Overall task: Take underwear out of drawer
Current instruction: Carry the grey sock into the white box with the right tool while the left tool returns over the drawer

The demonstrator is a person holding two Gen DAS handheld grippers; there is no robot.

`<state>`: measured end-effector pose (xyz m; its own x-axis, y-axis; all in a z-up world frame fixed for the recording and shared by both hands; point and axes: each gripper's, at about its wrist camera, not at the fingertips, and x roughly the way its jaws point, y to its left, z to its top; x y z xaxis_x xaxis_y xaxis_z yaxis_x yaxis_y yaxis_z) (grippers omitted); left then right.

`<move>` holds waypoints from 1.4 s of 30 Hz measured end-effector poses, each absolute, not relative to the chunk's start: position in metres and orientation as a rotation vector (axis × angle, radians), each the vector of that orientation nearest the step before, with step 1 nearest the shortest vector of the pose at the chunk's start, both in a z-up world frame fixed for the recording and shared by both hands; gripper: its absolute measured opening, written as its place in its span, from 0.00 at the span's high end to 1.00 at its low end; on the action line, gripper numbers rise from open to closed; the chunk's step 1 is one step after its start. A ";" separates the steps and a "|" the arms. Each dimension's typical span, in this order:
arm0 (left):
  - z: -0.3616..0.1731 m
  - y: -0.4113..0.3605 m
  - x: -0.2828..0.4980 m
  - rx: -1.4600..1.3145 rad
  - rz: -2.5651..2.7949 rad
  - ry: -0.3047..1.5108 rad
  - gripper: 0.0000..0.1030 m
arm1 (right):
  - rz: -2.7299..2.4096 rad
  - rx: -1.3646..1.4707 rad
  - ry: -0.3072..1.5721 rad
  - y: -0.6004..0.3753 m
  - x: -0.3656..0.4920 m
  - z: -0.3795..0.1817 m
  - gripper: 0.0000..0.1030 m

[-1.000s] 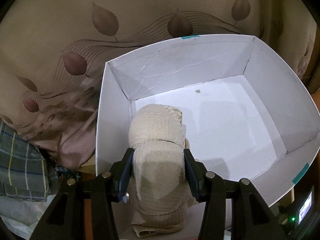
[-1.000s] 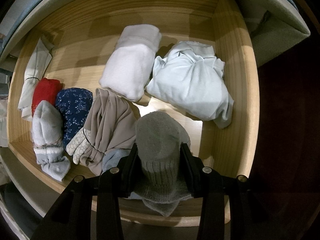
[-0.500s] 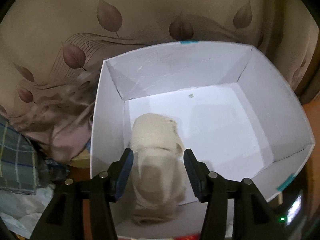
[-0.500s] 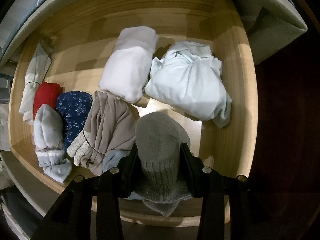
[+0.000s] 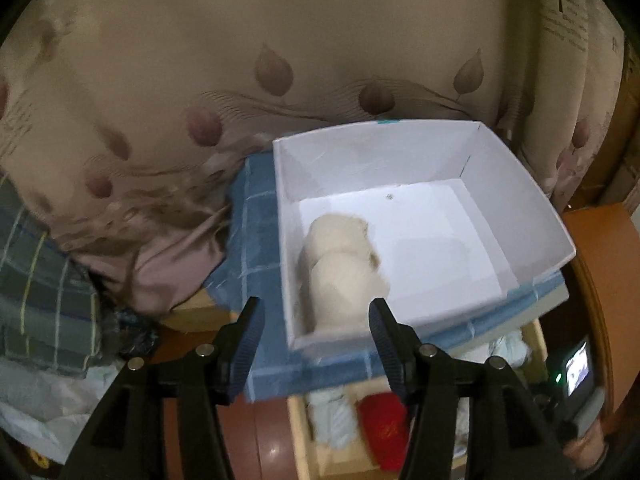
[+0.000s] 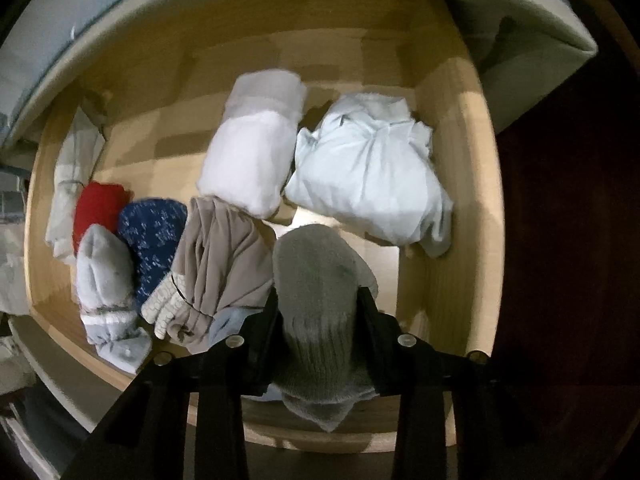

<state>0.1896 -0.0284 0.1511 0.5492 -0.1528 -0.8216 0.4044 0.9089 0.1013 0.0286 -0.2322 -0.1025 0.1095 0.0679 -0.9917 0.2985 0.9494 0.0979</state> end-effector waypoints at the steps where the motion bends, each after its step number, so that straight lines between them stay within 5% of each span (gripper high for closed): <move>1: 0.148 -0.023 0.184 0.293 -0.325 0.937 0.46 | -0.174 0.309 1.449 -0.234 0.028 -0.100 0.70; 20: 0.007 -0.012 0.080 0.280 -0.173 1.053 0.46 | -0.131 0.333 1.252 -0.262 0.006 -0.026 0.74; 34: -0.024 -0.009 0.072 0.222 -0.155 1.097 0.46 | -0.095 0.202 0.983 -0.267 0.045 0.149 0.74; 42: -0.027 0.000 0.077 0.150 -0.141 1.121 0.46 | -0.063 0.134 0.968 -0.241 0.120 0.177 0.74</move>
